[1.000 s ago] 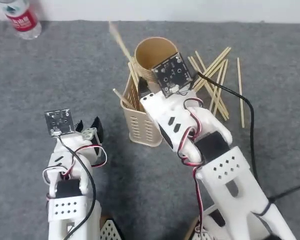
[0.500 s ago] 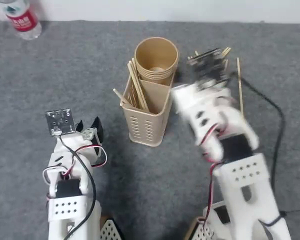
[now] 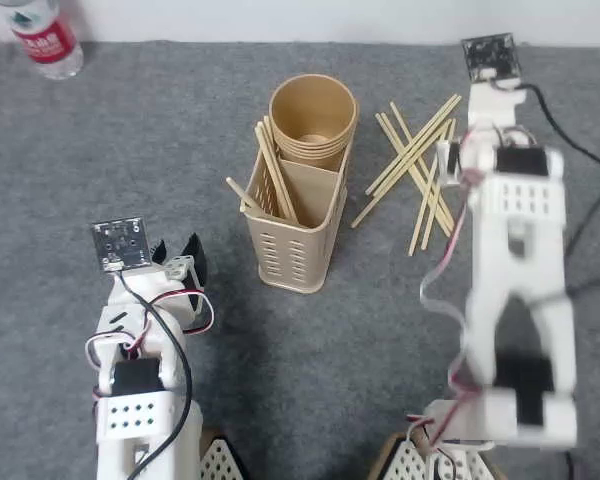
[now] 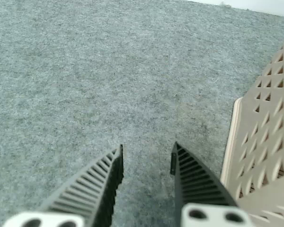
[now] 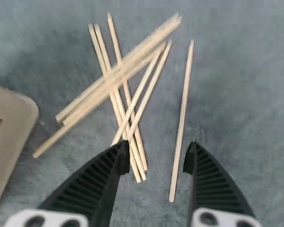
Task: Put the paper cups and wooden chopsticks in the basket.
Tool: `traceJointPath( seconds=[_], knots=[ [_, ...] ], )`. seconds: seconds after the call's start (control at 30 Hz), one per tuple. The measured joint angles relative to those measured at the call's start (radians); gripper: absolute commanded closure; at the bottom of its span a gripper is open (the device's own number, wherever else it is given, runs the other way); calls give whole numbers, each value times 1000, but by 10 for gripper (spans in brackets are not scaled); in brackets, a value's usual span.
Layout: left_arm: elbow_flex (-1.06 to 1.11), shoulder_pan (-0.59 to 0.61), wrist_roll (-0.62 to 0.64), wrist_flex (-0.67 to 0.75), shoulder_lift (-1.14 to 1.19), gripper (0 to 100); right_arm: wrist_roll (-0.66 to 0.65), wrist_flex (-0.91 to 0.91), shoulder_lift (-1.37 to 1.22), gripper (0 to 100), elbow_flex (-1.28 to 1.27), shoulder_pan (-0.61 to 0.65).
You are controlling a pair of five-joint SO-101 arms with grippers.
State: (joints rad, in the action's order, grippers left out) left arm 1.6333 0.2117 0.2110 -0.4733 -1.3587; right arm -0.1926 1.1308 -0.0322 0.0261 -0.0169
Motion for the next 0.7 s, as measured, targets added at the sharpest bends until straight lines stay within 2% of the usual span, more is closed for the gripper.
traceJointPath(
  seconds=[0.27,0.43,0.7],
  knots=[
    [0,0,0,0,0,827,-2,267,-520,808,543,-6],
    [0,0,0,0,0,827,57,338,-770,808,836,-8],
    [0,0,0,0,0,827,66,433,-1060,808,1221,60]
  ],
)
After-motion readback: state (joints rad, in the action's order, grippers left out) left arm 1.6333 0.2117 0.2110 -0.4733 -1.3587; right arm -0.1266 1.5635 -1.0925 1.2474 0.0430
